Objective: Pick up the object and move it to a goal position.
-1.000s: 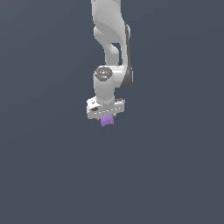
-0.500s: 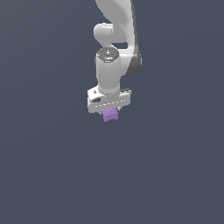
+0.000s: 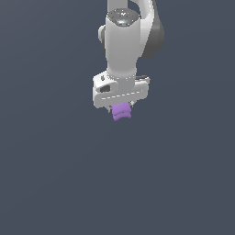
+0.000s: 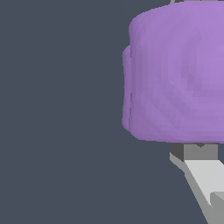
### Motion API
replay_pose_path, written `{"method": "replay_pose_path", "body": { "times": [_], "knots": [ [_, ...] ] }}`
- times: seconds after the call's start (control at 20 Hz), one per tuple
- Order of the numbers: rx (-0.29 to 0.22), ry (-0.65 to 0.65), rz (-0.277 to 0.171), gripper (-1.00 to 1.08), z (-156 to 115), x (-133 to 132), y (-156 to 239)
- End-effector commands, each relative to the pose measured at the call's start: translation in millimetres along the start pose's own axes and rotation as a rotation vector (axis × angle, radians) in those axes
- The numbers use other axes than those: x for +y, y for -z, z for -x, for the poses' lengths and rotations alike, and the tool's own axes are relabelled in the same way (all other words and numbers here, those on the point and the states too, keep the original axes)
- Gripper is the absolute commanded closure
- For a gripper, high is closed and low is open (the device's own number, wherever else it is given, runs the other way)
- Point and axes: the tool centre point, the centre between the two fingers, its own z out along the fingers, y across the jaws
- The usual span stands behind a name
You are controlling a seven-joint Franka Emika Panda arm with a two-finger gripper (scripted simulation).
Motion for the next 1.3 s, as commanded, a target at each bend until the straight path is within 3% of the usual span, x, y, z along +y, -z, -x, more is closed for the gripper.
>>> {"method": "replay_pose_path", "body": {
  "times": [0.0, 0.65, 1.25],
  "knots": [
    [-0.001, 0.0, 0.0, 1.08, -8, -4, 24],
    [-0.001, -0.001, -0.001, 1.08, -49, -18, 127],
    [-0.001, -0.001, -0.001, 1.08, -66, -23, 164]
  ]
}}
